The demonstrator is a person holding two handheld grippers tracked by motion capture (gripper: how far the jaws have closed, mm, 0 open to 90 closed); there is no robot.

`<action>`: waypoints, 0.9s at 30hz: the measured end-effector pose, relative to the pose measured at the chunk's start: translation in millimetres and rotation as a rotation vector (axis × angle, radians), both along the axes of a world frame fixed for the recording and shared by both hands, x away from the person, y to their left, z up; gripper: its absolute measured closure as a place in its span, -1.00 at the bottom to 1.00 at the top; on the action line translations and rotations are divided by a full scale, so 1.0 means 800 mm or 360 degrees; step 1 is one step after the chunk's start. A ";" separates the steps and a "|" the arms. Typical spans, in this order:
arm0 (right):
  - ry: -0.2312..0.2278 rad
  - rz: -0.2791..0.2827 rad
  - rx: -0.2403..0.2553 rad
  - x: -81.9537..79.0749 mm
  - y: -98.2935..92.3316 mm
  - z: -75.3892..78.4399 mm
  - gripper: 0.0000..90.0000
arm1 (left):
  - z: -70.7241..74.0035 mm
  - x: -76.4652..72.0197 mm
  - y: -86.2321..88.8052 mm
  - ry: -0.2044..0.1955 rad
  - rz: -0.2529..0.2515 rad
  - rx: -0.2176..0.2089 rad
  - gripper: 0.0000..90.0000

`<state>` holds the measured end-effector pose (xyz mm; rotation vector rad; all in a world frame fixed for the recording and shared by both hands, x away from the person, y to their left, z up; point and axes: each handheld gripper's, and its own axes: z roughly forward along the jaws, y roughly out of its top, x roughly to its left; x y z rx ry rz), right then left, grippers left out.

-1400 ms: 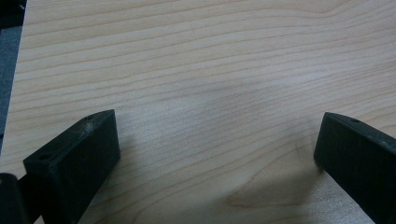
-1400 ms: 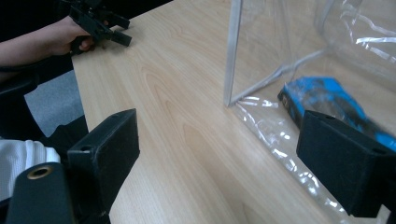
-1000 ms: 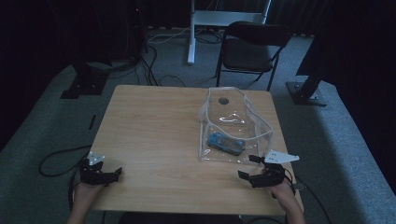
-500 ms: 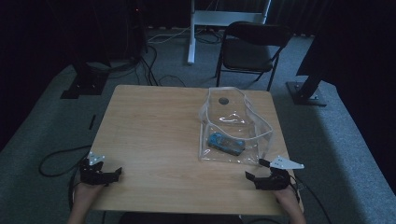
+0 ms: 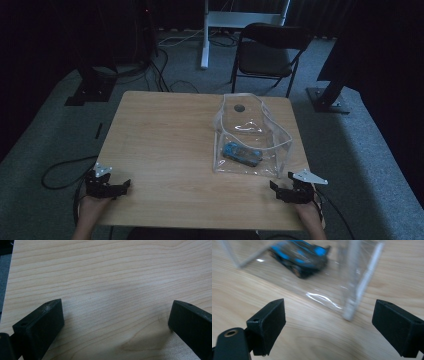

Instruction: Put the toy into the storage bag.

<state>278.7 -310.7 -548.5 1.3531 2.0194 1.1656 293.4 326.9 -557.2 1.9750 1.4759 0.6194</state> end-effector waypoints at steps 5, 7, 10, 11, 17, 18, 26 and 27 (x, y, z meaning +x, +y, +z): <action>0.0052 -0.0069 -0.0058 0.004 0.000 -0.007 -0.76 | 0.000 0.000 0.000 0.0000 0.0001 -0.0001 -0.99; 0.0069 -0.0081 -0.0074 0.006 0.001 -0.009 -0.76 | 0.000 0.000 0.000 0.0000 0.0000 -0.0001 -0.98; 0.0103 -0.0110 -0.0106 0.008 0.007 -0.013 -0.76 | 0.000 0.000 0.000 0.0000 0.0000 0.0000 -0.99; 0.0103 -0.0124 -0.0141 0.008 0.009 -0.014 -0.76 | 0.000 0.000 0.000 -0.0001 0.0001 -0.0002 -0.98; 0.0120 -0.0193 -0.0162 0.009 0.014 -0.016 -0.76 | 0.000 0.000 0.000 0.0001 0.0000 -0.0001 -0.98; 0.0130 -0.0203 -0.0173 0.010 0.016 -0.016 -0.76 | 0.000 0.000 0.000 0.0001 -0.0001 -0.0002 -0.98; 0.0221 -0.0420 -0.0191 0.023 0.015 -0.018 -0.77 | 0.000 -0.001 0.000 -0.0001 0.0003 -0.0001 -0.98; 0.0223 -0.0439 -0.0189 0.023 0.016 -0.018 -0.77 | 0.000 -0.001 0.000 -0.0001 0.0003 -0.0001 -0.98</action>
